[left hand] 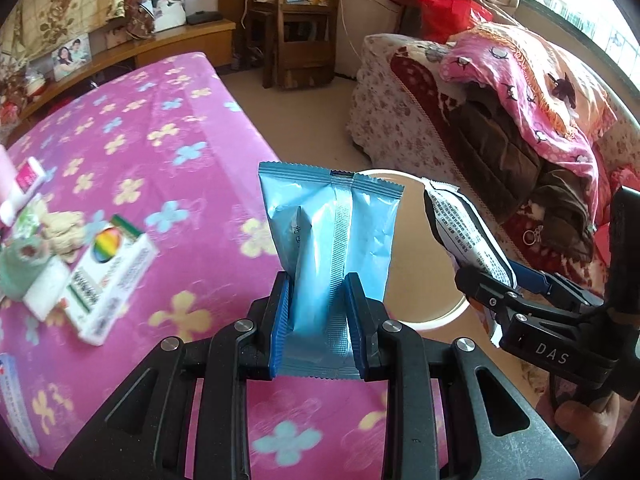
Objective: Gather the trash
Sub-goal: 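Carry both packets over the white bucket and open both tools to drop them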
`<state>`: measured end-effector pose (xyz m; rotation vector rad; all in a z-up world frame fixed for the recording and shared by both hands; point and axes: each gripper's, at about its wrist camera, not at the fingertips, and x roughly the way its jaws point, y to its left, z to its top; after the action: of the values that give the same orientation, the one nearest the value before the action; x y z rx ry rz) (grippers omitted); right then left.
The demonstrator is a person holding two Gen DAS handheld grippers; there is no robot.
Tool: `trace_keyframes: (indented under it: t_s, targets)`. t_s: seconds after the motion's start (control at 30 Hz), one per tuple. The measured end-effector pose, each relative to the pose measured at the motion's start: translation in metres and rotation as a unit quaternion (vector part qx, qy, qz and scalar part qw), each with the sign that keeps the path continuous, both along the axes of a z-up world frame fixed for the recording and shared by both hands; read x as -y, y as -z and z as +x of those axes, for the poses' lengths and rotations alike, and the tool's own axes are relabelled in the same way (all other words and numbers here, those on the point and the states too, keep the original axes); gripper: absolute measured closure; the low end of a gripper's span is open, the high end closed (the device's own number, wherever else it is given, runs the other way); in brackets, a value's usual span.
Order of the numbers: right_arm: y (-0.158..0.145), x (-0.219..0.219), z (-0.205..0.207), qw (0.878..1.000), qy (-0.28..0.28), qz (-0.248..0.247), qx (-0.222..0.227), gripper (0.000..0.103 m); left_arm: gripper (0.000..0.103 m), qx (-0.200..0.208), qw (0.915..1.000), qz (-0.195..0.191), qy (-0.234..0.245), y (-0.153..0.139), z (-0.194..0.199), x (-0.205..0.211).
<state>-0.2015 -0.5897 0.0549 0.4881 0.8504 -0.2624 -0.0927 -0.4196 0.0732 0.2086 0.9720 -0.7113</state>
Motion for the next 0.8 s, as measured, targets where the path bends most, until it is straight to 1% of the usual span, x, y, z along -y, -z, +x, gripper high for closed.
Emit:
trace_keyframes:
  t_s: [0.23, 0.43, 0.47, 0.57, 0.6, 0.67, 0.7, 0.73, 0.8]
  targets:
    - [0.013, 0.019, 0.007, 0.999, 0.013, -0.007, -0.028, 0.029, 0.078, -0.022, 0.9997, -0.010, 0.005, 0.009, 0.007, 0.028]
    - [0.025, 0.029, 0.015, 0.999, 0.020, -0.003, -0.038, 0.029, 0.076, -0.033, 0.9994, -0.014, 0.001, 0.018, 0.014, 0.039]
    - [0.026, 0.031, 0.017, 0.999, 0.021, -0.001, -0.039, 0.027, 0.075, -0.037, 0.9992, -0.017, 0.000, 0.020, 0.016, 0.039]
    - [0.031, 0.037, 0.020, 0.998, 0.035, 0.001, -0.043, 0.022, 0.074, -0.055, 0.9979, -0.034, -0.004, 0.024, 0.021, 0.038]
    - [0.032, 0.038, 0.021, 0.998, 0.038, 0.005, -0.042, 0.022, 0.073, -0.060, 0.9974, -0.039, -0.005, 0.024, 0.022, 0.038]
    - [0.035, 0.042, 0.021, 0.998, 0.043, 0.016, -0.044, 0.022, 0.063, -0.071, 0.9965, -0.044, -0.009, 0.027, 0.025, 0.035]
    - [0.036, 0.042, 0.020, 0.998, 0.044, 0.017, -0.046, 0.022, 0.057, -0.072, 0.9962, -0.047, -0.013, 0.027, 0.025, 0.033]
    - [0.037, 0.042, 0.020, 0.998, 0.044, 0.020, -0.046, 0.022, 0.054, -0.071, 0.9962, -0.048, -0.014, 0.026, 0.025, 0.032]
    - [0.036, 0.042, 0.020, 0.998, 0.044, 0.023, -0.045, 0.022, 0.054, -0.066, 0.9967, -0.046, -0.015, 0.025, 0.024, 0.031]
